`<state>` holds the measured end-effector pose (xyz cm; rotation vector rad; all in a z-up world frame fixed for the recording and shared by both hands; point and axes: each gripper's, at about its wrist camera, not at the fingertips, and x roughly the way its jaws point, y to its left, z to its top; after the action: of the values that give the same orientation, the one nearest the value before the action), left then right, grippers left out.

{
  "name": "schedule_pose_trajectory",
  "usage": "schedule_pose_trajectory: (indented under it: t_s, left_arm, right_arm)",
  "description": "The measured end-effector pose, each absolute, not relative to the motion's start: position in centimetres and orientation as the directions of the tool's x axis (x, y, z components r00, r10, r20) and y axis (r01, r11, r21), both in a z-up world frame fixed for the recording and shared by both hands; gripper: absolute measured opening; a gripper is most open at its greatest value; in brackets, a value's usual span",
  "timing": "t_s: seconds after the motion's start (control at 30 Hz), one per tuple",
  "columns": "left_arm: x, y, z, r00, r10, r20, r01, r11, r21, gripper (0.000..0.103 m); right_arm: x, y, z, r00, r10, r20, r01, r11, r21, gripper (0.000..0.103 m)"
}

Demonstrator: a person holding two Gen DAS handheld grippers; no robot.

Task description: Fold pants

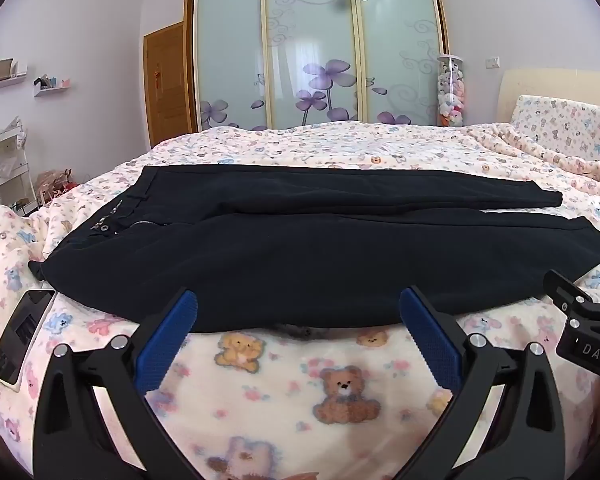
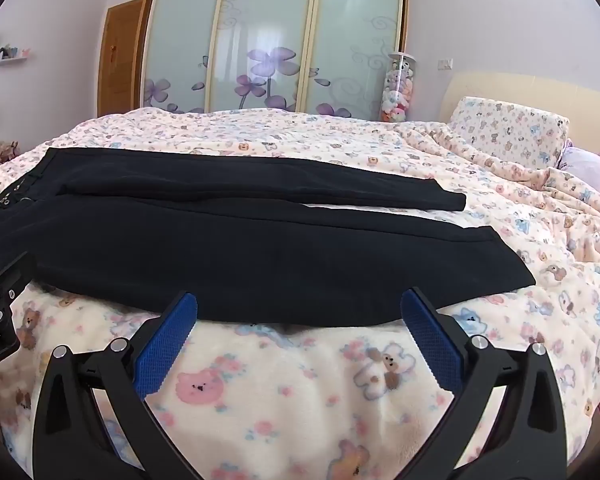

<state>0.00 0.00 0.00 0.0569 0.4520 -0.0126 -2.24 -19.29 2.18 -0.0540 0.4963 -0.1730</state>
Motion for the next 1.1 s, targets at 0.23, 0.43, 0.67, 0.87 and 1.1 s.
schedule_pose_trajectory:
  t_s: [0.23, 0.43, 0.67, 0.87, 1.1]
  left_arm:
    - [0.02, -0.01, -0.01, 0.899, 0.0, -0.438, 0.025, 0.998, 0.052, 0.101]
    - [-0.01, 0.01, 0.0, 0.899, 0.0, -0.438, 0.025, 0.998, 0.051, 0.101]
    - [0.01, 0.0, -0.01, 0.898, 0.0, -0.439, 0.025, 0.998, 0.051, 0.101]
    - [0.01, 0.0, 0.0, 0.898, -0.001, -0.439, 0.026, 0.998, 0.051, 0.101]
    - [0.01, 0.0, -0.01, 0.898, -0.001, -0.44, 0.026, 0.998, 0.051, 0.101]
  right_arm:
    - [-2.2, -19.32, 2.16, 0.865, -0.177, -0.47, 0.152, 0.984, -0.092, 0.102]
    - [-2.19, -19.43, 2.17, 0.865, -0.177, -0.47, 0.152, 0.984, -0.091, 0.102]
    - [-2.17, -19.54, 2.15, 0.864, -0.176, -0.471, 0.152, 0.984, -0.09, 0.102]
    - [-2.17, -19.62, 2.11, 0.864, -0.176, -0.471, 0.152, 0.984, -0.089, 0.102]
    - [-2.14, -19.72, 2.11, 0.864, -0.175, -0.473, 0.152, 0.985, -0.087, 0.102]
